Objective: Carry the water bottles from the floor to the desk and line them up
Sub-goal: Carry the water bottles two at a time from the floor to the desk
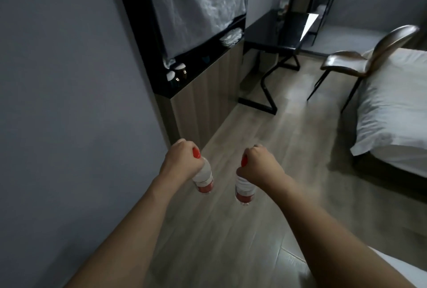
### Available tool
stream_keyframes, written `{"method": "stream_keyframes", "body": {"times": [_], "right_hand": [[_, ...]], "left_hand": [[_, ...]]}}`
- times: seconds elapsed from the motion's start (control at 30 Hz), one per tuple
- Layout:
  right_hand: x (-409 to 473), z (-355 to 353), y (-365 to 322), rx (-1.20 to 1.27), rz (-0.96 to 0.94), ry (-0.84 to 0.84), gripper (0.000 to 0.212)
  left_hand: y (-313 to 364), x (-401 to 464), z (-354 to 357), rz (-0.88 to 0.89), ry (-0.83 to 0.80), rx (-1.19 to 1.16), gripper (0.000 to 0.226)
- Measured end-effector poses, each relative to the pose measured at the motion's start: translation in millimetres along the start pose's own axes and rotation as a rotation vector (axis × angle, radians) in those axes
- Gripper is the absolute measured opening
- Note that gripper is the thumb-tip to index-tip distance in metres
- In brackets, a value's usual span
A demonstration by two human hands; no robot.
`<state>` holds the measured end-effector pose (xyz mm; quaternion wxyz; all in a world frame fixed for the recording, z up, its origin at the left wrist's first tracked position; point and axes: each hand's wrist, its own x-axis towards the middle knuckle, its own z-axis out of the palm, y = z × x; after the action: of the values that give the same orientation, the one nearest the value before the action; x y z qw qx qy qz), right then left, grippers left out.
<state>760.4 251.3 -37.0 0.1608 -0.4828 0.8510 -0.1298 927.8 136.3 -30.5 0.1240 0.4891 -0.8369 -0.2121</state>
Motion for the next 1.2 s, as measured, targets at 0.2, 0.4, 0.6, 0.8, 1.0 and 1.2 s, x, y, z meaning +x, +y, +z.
{"method": "stream_keyframes", "body": {"times": [0.2,0.4,0.6,0.8,1.0,1.2], "right_hand": [[4.0,-30.2,69.7,0.027,0.067,0.03,0.023],[17.0,-51.2,116.0,0.066,0.157,0.064,0.029],[47.6,-71.6,151.2,0.102,0.187,0.096,0.024],[103.3,-90.6,187.2,0.107,0.213,0.098,0.023],[187.3,-125.7,231.4,0.082,0.243,0.116,0.025],[264.1,-176.6,273.8,0.076,0.279,0.2,0.024]], "left_hand": [[62.7,33.4,35.7,0.096,-0.036,0.034,0.017],[110.2,61.8,62.4,0.176,-0.053,0.056,0.016],[152.6,97.6,82.3,0.253,-0.076,0.09,0.015],[186.8,154.2,112.1,0.266,-0.11,0.094,0.015],[235.6,240.2,139.4,0.297,-0.129,0.066,0.017],[298.5,333.0,158.2,0.367,-0.136,0.057,0.018]]}}
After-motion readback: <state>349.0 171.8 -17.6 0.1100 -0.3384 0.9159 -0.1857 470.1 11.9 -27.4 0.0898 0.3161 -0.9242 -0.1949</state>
